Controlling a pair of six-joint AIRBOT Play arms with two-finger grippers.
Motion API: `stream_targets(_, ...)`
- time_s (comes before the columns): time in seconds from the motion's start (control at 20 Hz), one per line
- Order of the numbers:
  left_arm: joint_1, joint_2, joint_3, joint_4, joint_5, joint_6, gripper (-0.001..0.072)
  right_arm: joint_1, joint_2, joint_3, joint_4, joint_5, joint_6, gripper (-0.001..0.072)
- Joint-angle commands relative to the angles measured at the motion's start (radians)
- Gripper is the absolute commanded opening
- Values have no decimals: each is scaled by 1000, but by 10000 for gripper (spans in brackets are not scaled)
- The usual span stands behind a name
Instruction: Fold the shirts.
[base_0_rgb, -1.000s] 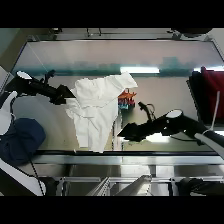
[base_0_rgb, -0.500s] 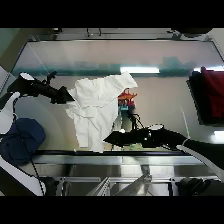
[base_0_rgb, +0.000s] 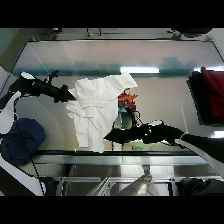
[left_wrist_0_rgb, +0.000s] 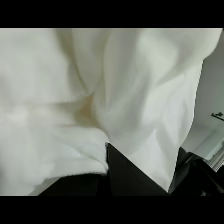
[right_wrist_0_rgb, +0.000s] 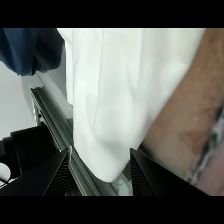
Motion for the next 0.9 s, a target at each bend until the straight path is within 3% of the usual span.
stream_targets(0.0, 5, 0, 0, -4, -21, 10, 18, -82, 35, 2, -180, 64, 85, 440)
stream_targets(0.05, 5, 1, 0, -5, -24, 14, 18, -80, 33, 2, -182, 44, 85, 453)
stream_targets(0.1, 5, 2, 0, -5, -28, 14, 18, -63, 26, 2, -178, 6, 85, 513)
stream_targets(0.2, 4, 5, 0, -6, -29, 16, 17, -7, 0, 2, -141, -65, 85, 512)
stream_targets(0.35, 8, 6, 1, -21, -38, 17, 18, 72, -45, 15, 39, -73, 13, 503)
stream_targets(0.45, 12, 6, 1, -22, -39, 17, 18, 104, -71, 50, 72, -74, 9, 502)
stream_targets(0.5, 19, 8, 1, -24, -42, 17, 18, 113, -87, 75, 72, -73, 8, 451)
stream_targets(0.55, 22, 13, 0, -32, -45, 17, 18, 117, -105, 100, 72, -72, -13, 255)
stream_targets(0.65, 40, 40, 0, -105, -56, 31, 17, 113, -122, 146, 71, -67, -23, 20)
stream_targets(0.85, 123, 169, 1, -391, -105, 77, 17, 15, -53, 200, -6, 78, -12, 14)
